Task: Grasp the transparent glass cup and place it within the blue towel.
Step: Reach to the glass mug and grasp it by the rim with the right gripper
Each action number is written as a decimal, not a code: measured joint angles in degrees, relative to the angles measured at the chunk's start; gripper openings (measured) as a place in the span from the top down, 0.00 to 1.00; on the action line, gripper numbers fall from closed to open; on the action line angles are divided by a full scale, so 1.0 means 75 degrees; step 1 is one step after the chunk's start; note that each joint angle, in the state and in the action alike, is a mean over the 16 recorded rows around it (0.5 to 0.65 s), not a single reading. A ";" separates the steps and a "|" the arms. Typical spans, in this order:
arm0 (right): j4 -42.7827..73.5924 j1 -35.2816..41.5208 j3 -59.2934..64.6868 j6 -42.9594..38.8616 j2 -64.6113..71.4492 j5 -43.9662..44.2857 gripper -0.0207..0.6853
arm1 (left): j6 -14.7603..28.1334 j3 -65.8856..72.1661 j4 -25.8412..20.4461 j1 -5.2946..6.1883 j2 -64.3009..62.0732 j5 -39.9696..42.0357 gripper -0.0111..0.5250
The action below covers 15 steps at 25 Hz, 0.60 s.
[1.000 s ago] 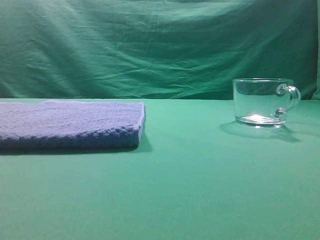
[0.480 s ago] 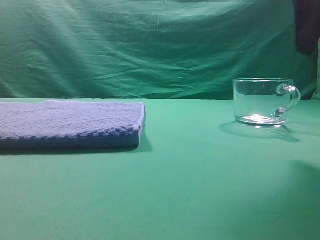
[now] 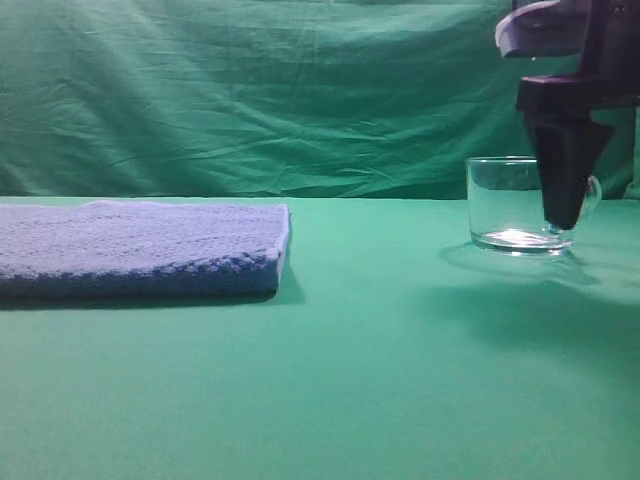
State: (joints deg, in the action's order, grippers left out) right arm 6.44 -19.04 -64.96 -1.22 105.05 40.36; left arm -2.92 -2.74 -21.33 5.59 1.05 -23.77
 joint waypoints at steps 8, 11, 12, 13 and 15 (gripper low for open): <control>-0.0038 -0.0039 -0.0573 0.0258 0.0218 -0.0053 0.78 | 0.0000 0.0000 0.0000 0.0000 0.0000 0.0000 0.98; -0.0044 -0.0147 -0.1037 0.0353 0.0227 0.0061 0.82 | 0.0000 0.0000 0.0000 0.0000 0.0000 0.0000 0.98; -0.0045 -0.0206 -0.1230 0.0387 0.0229 0.0108 0.82 | 0.0000 0.0000 0.0000 0.0000 0.0000 0.0000 0.98; -0.0046 -0.0279 -0.1442 0.0419 0.0232 0.0158 0.82 | 0.0000 0.0000 0.0000 0.0000 0.0000 0.0000 0.98; -0.0048 -0.0461 -0.1914 0.0480 0.0250 0.0262 0.82 | 0.0000 0.0000 0.0000 0.0000 0.0000 0.0000 0.98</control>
State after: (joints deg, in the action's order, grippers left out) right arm 6.08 -22.50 -79.32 2.38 106.92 42.32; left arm -2.92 -2.74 -21.33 5.59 1.05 -23.77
